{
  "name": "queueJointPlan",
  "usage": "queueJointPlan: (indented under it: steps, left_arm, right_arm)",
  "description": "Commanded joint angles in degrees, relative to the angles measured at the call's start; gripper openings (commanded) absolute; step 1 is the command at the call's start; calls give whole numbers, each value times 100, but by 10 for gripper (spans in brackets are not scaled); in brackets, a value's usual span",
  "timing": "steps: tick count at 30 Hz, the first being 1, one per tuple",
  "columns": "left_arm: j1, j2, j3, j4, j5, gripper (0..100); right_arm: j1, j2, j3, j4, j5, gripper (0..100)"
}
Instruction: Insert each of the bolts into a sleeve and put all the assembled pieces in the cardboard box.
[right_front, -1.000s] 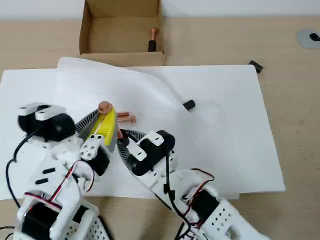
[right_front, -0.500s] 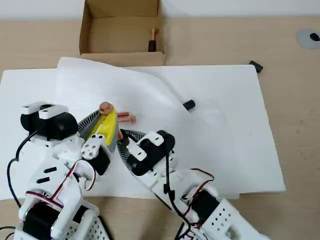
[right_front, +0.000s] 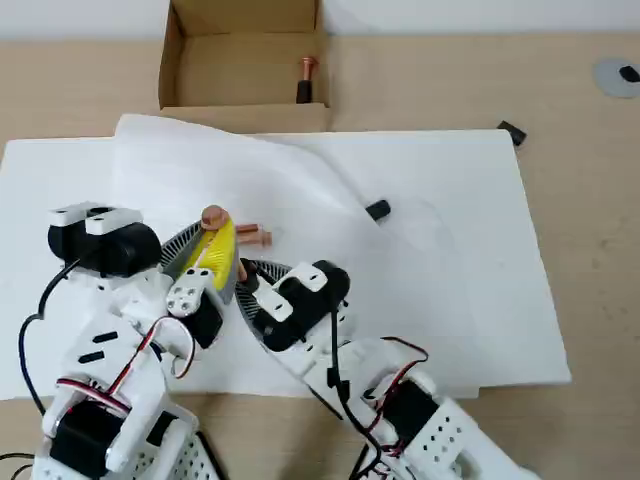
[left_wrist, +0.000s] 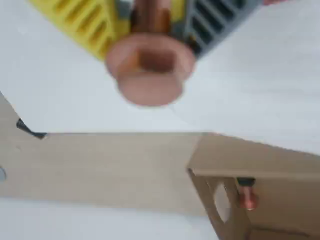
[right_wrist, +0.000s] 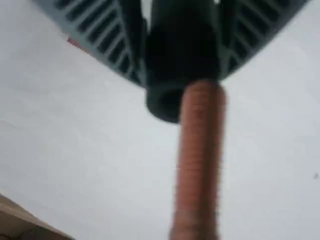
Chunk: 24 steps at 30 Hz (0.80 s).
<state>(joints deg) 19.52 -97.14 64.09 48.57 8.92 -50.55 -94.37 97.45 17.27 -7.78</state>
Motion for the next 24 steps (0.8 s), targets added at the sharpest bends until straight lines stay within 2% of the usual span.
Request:
queueJointPlan:
  steps: [1,16,20,24]
  left_arm:
    - [-387,-31,-18,-396,-9,6]
    - [-519,-31,132,-466,35,6]
    - [-519,-22,167,-791,35,6]
    - [-316,-4,132,-844,18,6]
  right_arm:
    - [-57,-57,-4,0,-53,9]
    - [-57,-57,-4,0,-53,9]
    - [-57,-57,-4,0,-53,9]
    - [-57,-40,-4,0,-53,9]
